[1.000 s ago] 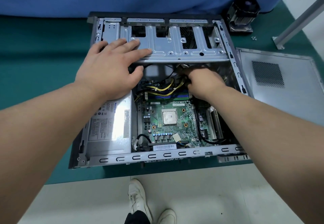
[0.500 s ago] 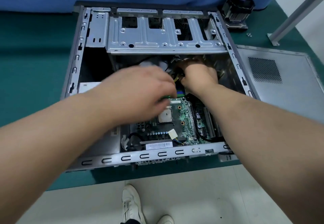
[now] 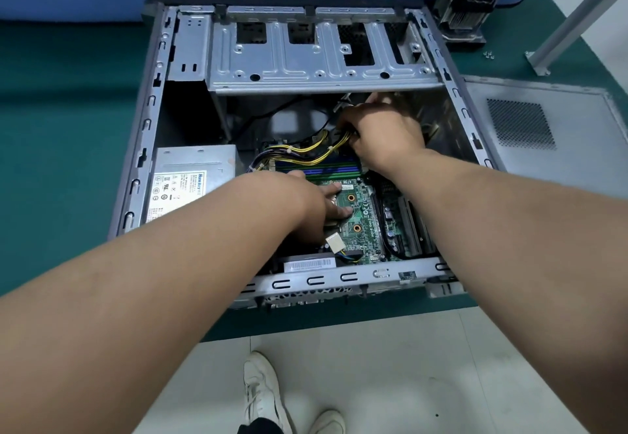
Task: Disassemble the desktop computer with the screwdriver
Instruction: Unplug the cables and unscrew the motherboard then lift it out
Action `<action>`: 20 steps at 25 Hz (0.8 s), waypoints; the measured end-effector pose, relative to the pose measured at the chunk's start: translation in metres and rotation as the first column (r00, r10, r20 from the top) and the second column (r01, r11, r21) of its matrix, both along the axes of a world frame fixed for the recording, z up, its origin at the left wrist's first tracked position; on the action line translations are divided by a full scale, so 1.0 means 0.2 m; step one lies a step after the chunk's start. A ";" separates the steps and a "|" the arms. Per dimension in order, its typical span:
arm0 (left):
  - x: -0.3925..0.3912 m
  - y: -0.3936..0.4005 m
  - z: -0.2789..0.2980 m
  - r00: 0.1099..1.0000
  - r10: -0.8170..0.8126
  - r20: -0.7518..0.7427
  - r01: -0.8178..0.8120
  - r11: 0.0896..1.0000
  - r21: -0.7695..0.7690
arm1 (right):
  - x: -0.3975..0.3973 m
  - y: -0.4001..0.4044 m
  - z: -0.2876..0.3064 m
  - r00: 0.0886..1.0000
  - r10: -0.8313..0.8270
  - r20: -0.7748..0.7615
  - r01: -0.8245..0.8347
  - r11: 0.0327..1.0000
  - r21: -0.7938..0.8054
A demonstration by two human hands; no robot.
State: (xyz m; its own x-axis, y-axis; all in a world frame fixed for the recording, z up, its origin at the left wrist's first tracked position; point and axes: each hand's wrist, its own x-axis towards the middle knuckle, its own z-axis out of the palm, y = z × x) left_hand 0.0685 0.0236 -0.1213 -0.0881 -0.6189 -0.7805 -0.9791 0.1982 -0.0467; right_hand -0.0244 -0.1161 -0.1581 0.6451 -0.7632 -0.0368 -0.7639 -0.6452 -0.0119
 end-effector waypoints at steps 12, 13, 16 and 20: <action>0.01 0.01 0.01 0.984 0.150 -0.091 -0.149 0.989 0.024 | -0.01 0.01 -0.01 0.995 0.096 -0.009 -0.096 0.995 -0.039; 0.02 0.01 0.01 0.983 0.154 -0.097 -0.153 0.988 0.024 | -0.02 0.01 -0.01 0.992 0.126 -0.004 -0.126 0.991 -0.046; 0.03 0.01 0.00 0.978 0.177 -0.110 -0.174 0.984 0.036 | -0.03 0.03 -0.01 0.981 0.194 0.002 -0.193 0.977 -0.085; 0.03 0.00 -0.01 0.978 0.178 -0.108 -0.175 0.984 0.037 | -0.02 0.02 0.00 0.994 0.106 0.004 -0.106 0.994 -0.007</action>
State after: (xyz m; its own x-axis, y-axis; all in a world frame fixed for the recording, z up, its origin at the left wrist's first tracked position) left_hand 0.0748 0.0237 -0.1234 -0.0658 -0.6110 -0.7889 -0.9975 0.0213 0.0668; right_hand -0.0276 -0.1126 -0.1586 0.7228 -0.6904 -0.0290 -0.6909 -0.7229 -0.0106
